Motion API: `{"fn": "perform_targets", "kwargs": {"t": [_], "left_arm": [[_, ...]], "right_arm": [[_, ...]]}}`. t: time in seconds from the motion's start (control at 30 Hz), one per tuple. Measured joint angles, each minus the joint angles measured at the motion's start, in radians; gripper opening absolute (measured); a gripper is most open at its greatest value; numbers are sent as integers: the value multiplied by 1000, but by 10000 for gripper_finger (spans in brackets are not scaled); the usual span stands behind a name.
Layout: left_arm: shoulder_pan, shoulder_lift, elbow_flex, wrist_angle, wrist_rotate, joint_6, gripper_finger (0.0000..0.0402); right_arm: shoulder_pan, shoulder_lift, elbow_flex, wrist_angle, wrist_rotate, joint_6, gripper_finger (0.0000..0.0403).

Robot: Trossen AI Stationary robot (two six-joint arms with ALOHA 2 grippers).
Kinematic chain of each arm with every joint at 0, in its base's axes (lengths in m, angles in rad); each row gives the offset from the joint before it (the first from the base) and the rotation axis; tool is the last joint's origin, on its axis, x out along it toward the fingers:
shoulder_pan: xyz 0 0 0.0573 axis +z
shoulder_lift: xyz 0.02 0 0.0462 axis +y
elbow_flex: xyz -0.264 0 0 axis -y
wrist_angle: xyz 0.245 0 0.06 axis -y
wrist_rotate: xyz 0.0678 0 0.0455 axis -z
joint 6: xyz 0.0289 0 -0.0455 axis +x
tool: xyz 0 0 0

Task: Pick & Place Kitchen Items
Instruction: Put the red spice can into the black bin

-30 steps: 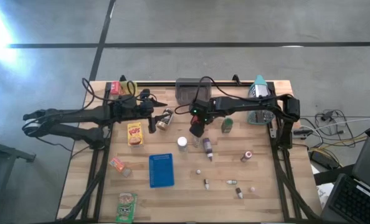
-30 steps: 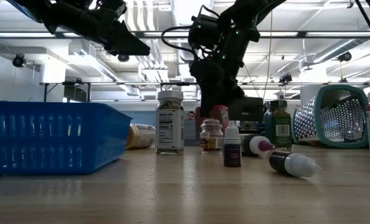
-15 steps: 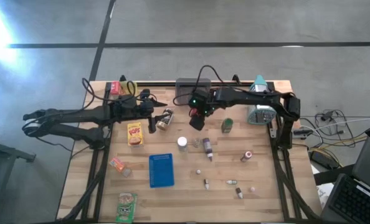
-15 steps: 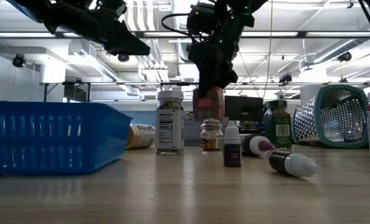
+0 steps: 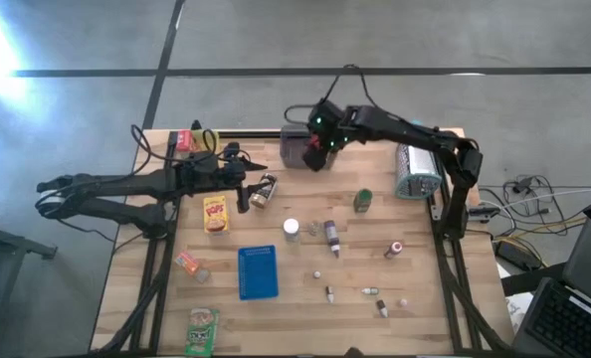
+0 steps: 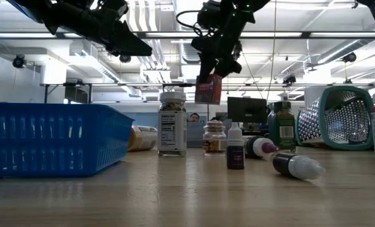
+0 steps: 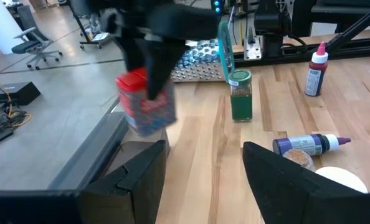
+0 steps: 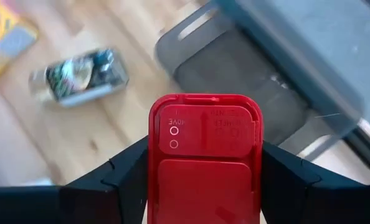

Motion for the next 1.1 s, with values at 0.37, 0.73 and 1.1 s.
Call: {"fn": "perform_targets", "kwargs": {"t": [0.37,0.73,1.1], "left_arm": [[0,0,0,1,-9,-1,218],[0,0,0,1,-9,-2,218],[0,0,0,-1,-9,-8,218]], "right_arm": [[-97,0,-28,133,-1,157,231],[-130,0,-92,189,52,246,212],[-150,41,-142,248,68,321,213]]}}
